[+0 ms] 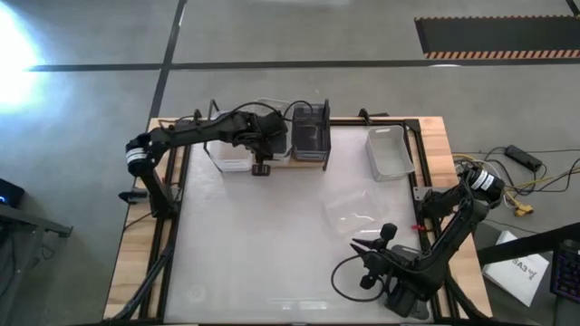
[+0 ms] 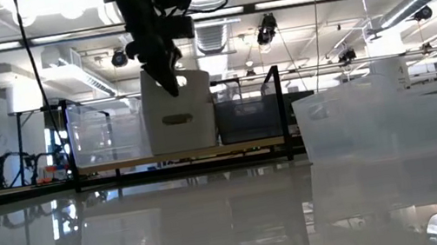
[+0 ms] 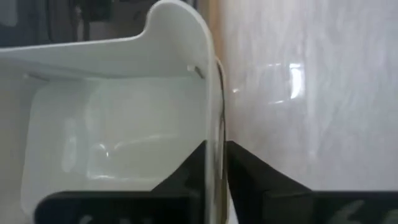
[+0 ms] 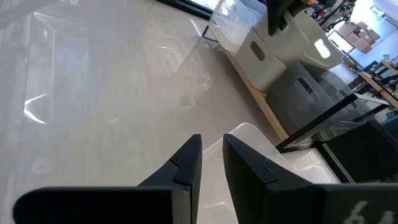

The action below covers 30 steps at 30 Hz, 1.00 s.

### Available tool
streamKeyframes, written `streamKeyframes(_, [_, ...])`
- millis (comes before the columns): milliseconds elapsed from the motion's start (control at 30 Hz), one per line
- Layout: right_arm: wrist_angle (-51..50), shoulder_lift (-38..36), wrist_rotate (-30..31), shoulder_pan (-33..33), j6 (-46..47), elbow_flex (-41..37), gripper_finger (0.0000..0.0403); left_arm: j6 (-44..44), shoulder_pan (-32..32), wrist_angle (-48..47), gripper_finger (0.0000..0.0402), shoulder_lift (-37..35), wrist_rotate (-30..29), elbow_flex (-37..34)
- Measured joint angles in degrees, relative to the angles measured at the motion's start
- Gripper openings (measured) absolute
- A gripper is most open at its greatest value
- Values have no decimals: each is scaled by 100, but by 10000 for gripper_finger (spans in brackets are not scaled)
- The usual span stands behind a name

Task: Stack baskets on shelf by color
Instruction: Stack the bottom gray bin on top of the gray bin on the shelf, then stack the black bin on top of the black bin on the shelf

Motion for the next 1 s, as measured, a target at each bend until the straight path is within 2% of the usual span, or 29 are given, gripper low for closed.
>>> streamKeyframes(167, [8,0,0,0,0,0,59,-13,-2,-5,82,-2,253,-11])
streamKeyframes(533, [5,0,0,0,-7,0,59,-162,15,-15,186,-50,260,240])
streamKeyframes(733, [-48,0,-455,0,-132,2,59,-673,-219,4,198,-175,76,667])
streamKeyframes(867, [-91,0,-754,0,-149,2,59,-748,-731,34,198,-271,59,720])
streamKeyframes(1000, [-228,-2,-728,89,150,-78,59,-790,-1418,126,198,-296,-85,688])
